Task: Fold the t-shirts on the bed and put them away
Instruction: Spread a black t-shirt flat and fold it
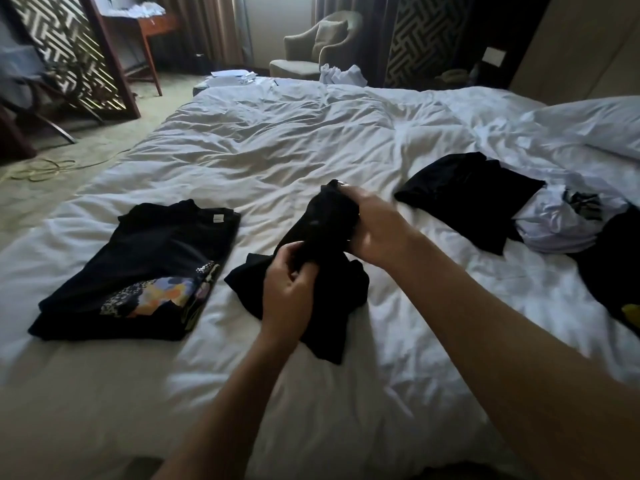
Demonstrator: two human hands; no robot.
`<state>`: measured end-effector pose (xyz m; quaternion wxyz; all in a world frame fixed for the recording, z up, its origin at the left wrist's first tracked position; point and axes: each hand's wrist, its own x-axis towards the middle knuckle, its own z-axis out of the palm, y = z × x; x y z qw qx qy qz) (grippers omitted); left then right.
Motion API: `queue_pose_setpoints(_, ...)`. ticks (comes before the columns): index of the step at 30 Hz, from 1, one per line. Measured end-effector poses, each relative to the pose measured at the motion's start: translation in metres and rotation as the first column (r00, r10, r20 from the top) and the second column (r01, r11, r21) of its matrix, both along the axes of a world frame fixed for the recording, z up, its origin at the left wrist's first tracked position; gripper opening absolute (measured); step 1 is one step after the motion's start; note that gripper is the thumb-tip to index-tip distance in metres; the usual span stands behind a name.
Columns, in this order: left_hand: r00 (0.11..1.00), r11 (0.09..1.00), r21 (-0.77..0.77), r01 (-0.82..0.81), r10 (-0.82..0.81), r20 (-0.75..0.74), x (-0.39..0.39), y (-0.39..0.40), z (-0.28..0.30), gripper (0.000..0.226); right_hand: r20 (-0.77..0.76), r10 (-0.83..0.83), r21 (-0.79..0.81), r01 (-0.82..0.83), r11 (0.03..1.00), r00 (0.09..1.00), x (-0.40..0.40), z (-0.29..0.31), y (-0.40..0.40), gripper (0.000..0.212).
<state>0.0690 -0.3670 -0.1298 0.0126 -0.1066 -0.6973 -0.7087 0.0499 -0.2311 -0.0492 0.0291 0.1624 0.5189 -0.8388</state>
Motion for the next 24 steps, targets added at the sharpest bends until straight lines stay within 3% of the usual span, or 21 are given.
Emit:
queue_pose_setpoints(1,0.997,0.994,0.103,0.044,-0.050,0.062,-0.002,-0.006,0.009,0.022,-0.015,0.059,0.162,-0.056,0.985,0.998,0.008,-0.001,0.000,0.027)
queue_pose_setpoints(3,0.979,0.966,0.242,0.090,-0.130,0.156,-0.012,-0.015,0.026,0.018,-0.029,0.163,0.400,-0.138,0.906,0.986,0.023,-0.004,0.000,0.048)
queue_pose_setpoints(7,0.938,0.906,0.414,0.089,-0.216,0.270,-0.032,-0.029,0.056,0.023,-0.184,0.381,0.527,-0.236,0.816,0.906,0.045,-0.021,-0.011,0.104)
queue_pose_setpoints(9,0.921,0.885,0.457,0.094,-0.252,0.299,-0.032,-0.028,0.066,0.025,-0.203,0.428,0.722,-0.161,0.673,0.880,0.046,-0.032,-0.019,0.102)
queue_pose_setpoints(11,0.937,0.890,0.406,0.208,-0.300,0.179,-0.031,-0.024,0.075,0.026,-0.298,0.333,0.787,0.032,0.617,0.894,0.036,-0.041,-0.022,0.067)
queue_pose_setpoints(13,0.919,0.839,0.472,0.269,-0.370,0.134,-0.038,-0.011,0.083,0.024,-0.386,0.145,0.645,0.154,0.748,0.911,0.028,-0.039,-0.019,0.022)
queue_pose_setpoints(14,0.927,0.856,0.456,0.243,-0.343,0.150,-0.043,-0.006,0.087,0.028,-0.376,0.065,0.532,0.158,0.832,0.924,0.022,-0.037,-0.011,0.012)
queue_pose_setpoints(17,0.970,0.916,0.361,0.172,-0.222,0.101,-0.058,0.004,0.075,0.037,-0.243,0.031,0.323,0.050,0.945,0.969,0.000,-0.025,0.013,0.018)
queue_pose_setpoints(20,0.977,0.991,0.004,0.130,-0.128,-0.169,-0.069,0.014,0.037,0.029,-0.058,0.060,0.173,-0.049,0.984,0.997,-0.031,-0.019,0.034,0.032)
queue_pose_setpoints(22,0.979,0.994,-0.071,0.084,-0.095,-0.180,-0.079,0.020,0.017,0.036,0.074,0.122,0.084,-0.128,0.988,0.990,-0.050,-0.014,0.043,0.043)
queue_pose_setpoints(24,0.990,0.996,-0.047,0.073,-0.078,-0.118,-0.086,0.022,0.009,0.050,0.127,0.150,0.038,-0.156,0.987,0.981,-0.065,-0.011,0.052,0.047)
